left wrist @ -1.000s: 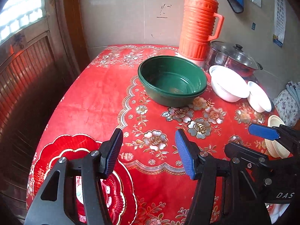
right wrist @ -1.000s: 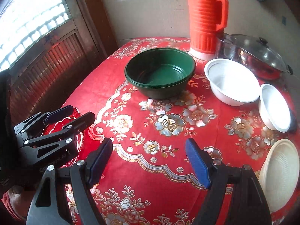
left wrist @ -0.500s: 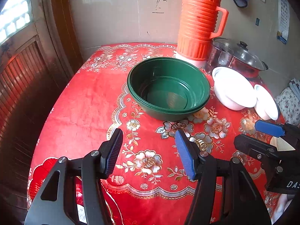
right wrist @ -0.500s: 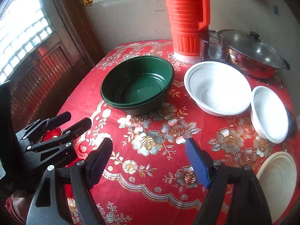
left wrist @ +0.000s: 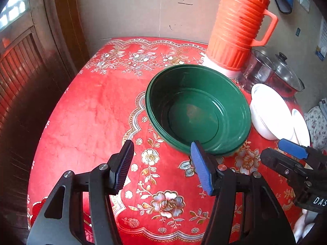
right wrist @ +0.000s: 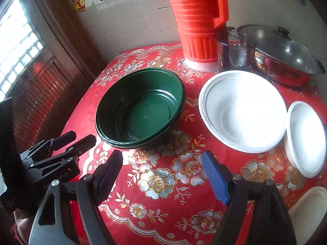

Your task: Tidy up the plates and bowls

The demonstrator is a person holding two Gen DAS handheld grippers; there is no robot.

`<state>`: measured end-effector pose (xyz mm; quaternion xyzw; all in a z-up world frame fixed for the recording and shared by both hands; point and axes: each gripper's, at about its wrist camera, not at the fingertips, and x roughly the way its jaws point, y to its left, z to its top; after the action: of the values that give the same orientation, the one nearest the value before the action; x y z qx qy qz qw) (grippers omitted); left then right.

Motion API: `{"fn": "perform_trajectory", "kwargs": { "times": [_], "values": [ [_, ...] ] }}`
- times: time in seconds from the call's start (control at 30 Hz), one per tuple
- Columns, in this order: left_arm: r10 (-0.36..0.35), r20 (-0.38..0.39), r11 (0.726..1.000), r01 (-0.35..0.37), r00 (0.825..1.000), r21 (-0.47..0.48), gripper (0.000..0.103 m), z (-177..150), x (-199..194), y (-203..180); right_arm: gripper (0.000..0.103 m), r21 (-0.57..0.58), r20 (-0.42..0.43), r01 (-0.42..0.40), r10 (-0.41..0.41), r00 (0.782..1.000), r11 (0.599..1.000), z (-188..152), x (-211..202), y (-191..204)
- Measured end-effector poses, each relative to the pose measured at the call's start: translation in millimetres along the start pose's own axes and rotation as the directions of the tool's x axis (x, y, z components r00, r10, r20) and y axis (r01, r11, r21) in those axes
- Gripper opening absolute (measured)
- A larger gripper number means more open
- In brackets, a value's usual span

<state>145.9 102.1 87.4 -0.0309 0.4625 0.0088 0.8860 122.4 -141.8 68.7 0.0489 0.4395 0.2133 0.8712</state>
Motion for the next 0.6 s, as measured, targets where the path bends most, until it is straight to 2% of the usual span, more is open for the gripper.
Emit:
{"fn": "perform_trajectory", "kwargs": {
  "times": [0.23,0.6],
  "values": [
    [-0.026,-0.043,0.997,0.022,0.999,-0.079,0.059,27,25,18,0.08,0.069,-0.013,-0.034,0.035,0.999,0.997,20,17,-9],
    [-0.025,-0.077,0.999,0.021,0.997,-0.046,0.059,51,55,12,0.08,0.105,-0.031,-0.079,0.082,0.996,0.991,38,46,-3]
  ]
}}
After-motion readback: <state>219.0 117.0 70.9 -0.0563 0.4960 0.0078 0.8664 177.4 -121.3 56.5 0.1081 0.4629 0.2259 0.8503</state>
